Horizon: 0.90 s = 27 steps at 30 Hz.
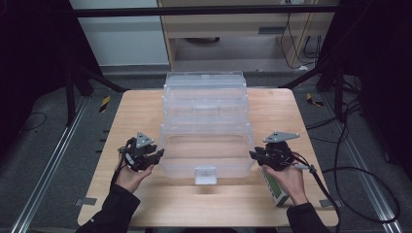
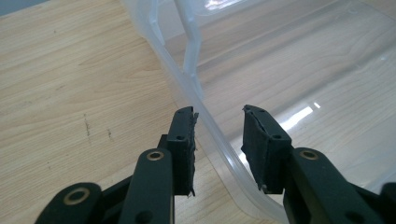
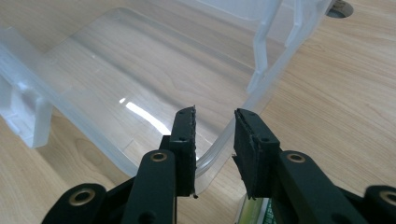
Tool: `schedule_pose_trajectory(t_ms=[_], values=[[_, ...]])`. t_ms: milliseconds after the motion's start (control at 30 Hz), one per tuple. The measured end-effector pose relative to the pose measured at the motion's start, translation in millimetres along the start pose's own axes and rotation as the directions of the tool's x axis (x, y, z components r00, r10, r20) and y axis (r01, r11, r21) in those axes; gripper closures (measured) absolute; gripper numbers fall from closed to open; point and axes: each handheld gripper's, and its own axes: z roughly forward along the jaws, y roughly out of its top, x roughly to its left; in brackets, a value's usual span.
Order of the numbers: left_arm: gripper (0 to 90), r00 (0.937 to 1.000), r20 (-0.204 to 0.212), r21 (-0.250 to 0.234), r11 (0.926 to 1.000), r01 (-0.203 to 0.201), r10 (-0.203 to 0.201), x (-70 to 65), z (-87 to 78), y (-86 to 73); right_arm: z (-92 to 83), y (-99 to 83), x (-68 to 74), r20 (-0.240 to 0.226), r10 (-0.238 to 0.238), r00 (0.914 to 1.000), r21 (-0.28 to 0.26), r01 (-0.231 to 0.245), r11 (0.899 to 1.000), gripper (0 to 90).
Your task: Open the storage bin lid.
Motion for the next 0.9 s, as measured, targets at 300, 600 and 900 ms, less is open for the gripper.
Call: schedule_pose_trajectory(t_ms=[300, 600, 900], values=[[65.6, 0.9999, 0.003, -0.012, 0.9999, -0.011, 0.011, 0.8, -3.5, 0.0, -0.5, -0.3, 0.7, -0.005, 0.007, 1.0, 0.001, -0.007, 1.0, 69.1], [61.6, 1.0, 0.003, -0.023, 0.9997, 0.003, -0.003, 4.9, -4.0, 0.6, -4.0, 1.2, -2.2, -0.007, 0.004, 1.0, -0.025, -0.004, 1.0, 61.4], [53.5, 1.0, 0.004, -0.058, 0.9983, 0.007, -0.007, 8.4, -12.7, 3.7, -23.7, 4.6, -11.0, 0.016, 0.024, 0.9996, -0.075, -0.023, 0.997, 58.6]])
